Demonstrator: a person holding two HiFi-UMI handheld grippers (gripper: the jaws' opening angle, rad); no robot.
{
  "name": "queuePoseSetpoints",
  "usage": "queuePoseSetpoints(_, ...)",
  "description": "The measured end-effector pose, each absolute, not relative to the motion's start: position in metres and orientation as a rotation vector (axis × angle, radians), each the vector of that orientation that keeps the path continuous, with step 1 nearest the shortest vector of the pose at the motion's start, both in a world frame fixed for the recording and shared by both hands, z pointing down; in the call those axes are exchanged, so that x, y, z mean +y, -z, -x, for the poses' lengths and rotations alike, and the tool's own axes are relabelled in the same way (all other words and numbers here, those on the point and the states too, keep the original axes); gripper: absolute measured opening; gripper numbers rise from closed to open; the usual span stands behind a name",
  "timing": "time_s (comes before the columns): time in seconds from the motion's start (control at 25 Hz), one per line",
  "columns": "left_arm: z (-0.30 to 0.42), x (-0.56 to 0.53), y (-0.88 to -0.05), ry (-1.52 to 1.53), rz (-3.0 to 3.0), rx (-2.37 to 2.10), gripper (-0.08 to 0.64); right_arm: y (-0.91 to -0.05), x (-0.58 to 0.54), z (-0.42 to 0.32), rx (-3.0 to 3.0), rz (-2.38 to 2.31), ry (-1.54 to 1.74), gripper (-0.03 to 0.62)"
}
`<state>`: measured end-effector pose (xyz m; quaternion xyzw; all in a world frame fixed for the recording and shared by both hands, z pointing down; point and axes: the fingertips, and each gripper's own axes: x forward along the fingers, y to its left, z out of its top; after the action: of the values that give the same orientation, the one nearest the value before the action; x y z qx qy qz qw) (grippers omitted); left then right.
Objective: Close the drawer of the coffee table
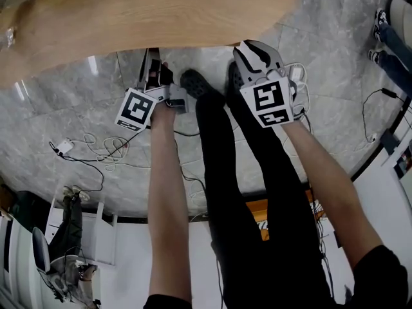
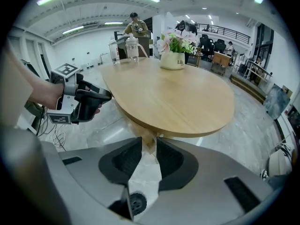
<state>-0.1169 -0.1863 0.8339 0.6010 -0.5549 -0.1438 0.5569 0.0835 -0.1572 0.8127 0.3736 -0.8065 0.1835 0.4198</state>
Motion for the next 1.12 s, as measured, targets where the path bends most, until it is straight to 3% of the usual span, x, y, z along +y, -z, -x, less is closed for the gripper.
queuePoseSetpoints(0.44,0.107,-0.159,-0.728,0.302,-1.503,-1.302,0.01,-0.714,-0.164,-0.126,-2.014,-1.085,-0.447,0.071)
queuePoseSetpoints(1.12,0.017,-0.154,-0.44,0.171,-2.008,-1.333,0.009,-0.461,-0.184,-0.135,-2.314,-1.101,-0.267,0.026)
